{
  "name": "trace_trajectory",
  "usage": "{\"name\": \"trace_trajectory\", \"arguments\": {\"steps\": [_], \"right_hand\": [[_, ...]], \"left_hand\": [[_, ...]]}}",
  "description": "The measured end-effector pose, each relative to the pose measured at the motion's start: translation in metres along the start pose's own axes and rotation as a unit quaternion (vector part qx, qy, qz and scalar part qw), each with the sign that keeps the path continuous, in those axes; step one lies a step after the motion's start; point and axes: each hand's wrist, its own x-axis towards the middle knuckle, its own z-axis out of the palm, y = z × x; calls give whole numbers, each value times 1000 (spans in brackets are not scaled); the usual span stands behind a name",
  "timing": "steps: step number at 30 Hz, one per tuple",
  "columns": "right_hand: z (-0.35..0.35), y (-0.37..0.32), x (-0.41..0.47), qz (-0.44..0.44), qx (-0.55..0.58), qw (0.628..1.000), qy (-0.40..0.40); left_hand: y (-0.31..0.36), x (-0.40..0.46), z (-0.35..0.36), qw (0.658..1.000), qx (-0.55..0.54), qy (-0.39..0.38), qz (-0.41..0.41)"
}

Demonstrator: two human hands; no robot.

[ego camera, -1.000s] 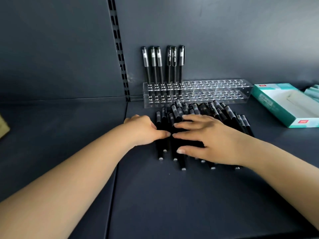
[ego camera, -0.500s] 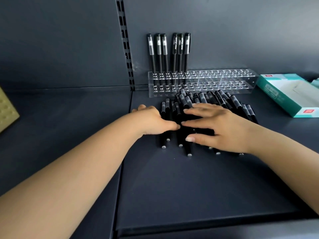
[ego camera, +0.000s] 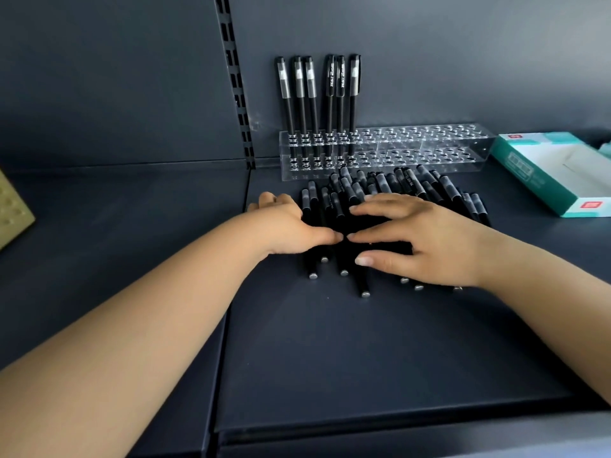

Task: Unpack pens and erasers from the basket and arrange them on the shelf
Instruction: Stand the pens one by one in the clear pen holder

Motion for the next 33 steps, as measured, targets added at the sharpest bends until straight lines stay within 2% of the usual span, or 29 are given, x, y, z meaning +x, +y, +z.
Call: {"name": "trace_trajectory", "arguments": {"steps": [4, 7, 12, 18, 20, 21, 22, 23, 24, 25, 27, 29, 31, 32, 33], "right_hand": [[-4, 0, -1, -5, 43, 999, 9], [-4, 4, 0, -42, 75, 995, 47], [-3, 5, 0, -42, 84, 994, 54], [-1, 4, 0, -23, 88, 995, 45], [0, 3, 0, -31, 89, 995, 41], [0, 3, 0, -33, 90, 995, 39], [0, 3, 1, -32, 93, 994, 35], [0, 2, 1, -26, 102, 994, 32], [-1, 2, 1, -15, 114, 993, 29], [-4, 0, 3, 1, 128, 991, 29], [-14, -6, 11, 51, 180, 981, 51], [-29, -17, 25, 109, 292, 943, 118], [-46, -30, 42, 138, 441, 874, 151], [-53, -36, 50, 130, 489, 852, 137], [-58, -42, 57, 113, 506, 847, 114]], "left_hand": [[4, 1, 1, 1000, -29, -1, -1], [9, 1, 3, 999, 29, 22, -4], [4, 9, -10, 998, 55, -17, 33], [-5, 6, -14, 994, 71, 61, 48], [-11, 5, -15, 994, 26, 79, 68], [-15, 5, -16, 992, -65, 70, 87], [-17, 3, -18, 972, -204, 43, 106], [-17, -2, -22, 931, -346, 10, 117], [-17, -6, -25, 883, -451, -16, 128], [-16, -10, -28, 848, -508, -23, 147], [-13, -15, -31, 802, -566, -15, 189], [-9, -21, -30, 774, -592, -13, 225], [-7, -23, -25, 770, -583, -18, 258], [-7, -23, -21, 772, -575, -21, 272], [-7, -22, -17, 773, -567, -25, 284]]}}
